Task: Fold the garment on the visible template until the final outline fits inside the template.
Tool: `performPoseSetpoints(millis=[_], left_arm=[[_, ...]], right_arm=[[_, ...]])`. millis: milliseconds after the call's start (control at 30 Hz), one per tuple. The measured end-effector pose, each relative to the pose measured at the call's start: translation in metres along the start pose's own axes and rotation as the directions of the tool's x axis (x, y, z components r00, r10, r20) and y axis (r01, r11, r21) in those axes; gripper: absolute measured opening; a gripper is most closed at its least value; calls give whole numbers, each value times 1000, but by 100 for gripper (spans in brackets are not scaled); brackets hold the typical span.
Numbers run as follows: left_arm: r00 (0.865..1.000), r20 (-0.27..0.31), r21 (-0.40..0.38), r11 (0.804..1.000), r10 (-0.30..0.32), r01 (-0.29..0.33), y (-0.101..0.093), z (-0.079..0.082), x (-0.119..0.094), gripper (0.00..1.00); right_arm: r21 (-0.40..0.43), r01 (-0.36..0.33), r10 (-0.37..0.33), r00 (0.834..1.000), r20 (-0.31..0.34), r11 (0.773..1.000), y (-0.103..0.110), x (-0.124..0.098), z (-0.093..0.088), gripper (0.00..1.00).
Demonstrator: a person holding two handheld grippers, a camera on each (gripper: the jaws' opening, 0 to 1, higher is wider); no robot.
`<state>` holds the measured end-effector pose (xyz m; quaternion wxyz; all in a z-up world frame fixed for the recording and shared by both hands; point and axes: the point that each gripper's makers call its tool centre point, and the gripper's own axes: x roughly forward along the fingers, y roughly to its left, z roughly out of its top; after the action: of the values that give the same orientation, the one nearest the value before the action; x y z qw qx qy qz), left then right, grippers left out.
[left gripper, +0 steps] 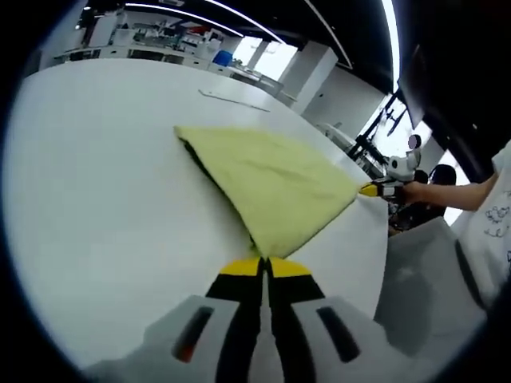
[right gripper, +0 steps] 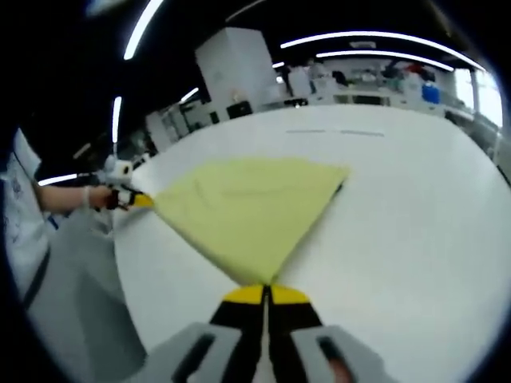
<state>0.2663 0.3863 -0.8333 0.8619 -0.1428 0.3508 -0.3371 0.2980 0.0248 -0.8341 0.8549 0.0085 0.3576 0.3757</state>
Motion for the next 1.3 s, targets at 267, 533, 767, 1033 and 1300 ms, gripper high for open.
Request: performPoseSetpoints(millis=[267,533,767,1033,1300], left_arm=[[998,47,22,999,37,-38,4,3,-2,14],[982,166,43,994,95,-103,-8,29,-25,42],[974,194,111,984,114,-137,-27,48,-22,90],[983,150,176,975,110,-136,-44,39,-19,99],[973,186,155,973,138,-168,-42,42,-28,99]], right_arm=[[102,-3,2,1000,4,995,3,1,-1,7],[42,10,-15,992,122,999,32,-14,48,55],[21,8,-11,993,115,1000,50,-15,49,89],[31,76,-78,994,75,997,36,-27,30,99],[72,120,-128,983,128,990,24,-39,29,99]])
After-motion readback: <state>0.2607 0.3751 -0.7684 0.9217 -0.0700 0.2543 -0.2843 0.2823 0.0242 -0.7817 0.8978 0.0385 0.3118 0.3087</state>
